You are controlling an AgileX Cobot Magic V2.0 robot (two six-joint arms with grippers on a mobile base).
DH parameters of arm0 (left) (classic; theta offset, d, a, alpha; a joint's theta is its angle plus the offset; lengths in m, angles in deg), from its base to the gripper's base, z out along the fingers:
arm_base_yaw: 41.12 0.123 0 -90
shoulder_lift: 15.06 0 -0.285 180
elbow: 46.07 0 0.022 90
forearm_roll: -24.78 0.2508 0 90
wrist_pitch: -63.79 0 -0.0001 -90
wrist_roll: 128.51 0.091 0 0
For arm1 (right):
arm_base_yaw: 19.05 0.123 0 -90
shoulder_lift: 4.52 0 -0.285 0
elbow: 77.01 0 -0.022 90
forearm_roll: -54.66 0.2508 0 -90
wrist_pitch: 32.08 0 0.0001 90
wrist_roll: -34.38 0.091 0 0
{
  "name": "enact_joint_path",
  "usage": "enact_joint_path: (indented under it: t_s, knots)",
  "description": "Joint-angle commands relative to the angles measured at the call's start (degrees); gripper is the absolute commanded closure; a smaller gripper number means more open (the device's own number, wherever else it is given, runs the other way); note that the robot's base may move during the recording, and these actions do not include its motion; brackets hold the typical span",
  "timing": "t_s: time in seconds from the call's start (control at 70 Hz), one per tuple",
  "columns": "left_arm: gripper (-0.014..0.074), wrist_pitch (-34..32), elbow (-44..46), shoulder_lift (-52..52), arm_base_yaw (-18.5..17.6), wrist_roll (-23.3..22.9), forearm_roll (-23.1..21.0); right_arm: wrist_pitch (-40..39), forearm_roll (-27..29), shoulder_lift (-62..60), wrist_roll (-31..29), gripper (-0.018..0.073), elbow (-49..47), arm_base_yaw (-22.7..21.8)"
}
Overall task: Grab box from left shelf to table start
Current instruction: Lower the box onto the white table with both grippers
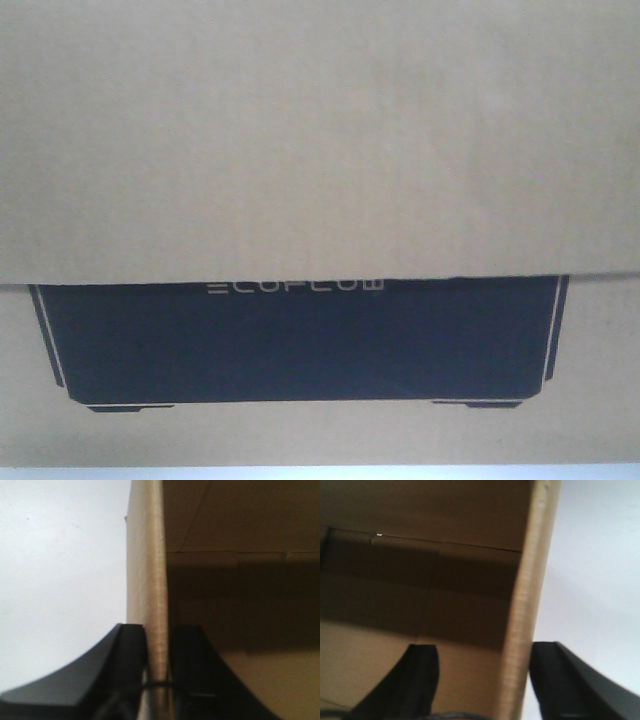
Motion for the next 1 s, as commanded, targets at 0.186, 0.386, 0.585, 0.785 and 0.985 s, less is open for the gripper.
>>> enact_joint_path:
  t_s: [0.186, 0.386, 0.585, 0.785, 0.985]
  knots:
    - [0.0025, -0.1, 1.9, -1.1, -0.5, 0.0, -2.3, -3.1, 2.7, -1.9, -1.2, 0.0003, -2.5, 0.2]
    - [0.0041, 5.0, 5.7, -1.5, -0.5, 0.0, -1.9, -2.8, -0.3, -3.9, -1.2, 0.0010, -3.1, 0.2]
    - [0.0101, 9.4, 10.9, -4.5, -0.5, 0.0, -1.6, 0.7, -2.5, -7.4, -1.2, 0.0118, -6.6, 0.2]
    - [0.0356, 11.0, 11.3, -12.2, -0.5, 0.0, -1.3, 3.8, -2.5, -14.2, -1.2, 0.0415, -7.7, 0.2]
    - [0.0708, 10.2, 6.8, -21.6, -0.5, 0.0, 0.7, 4.4, -5.2, -22.7, 2.6, 0.0501, -5.7, 0.1]
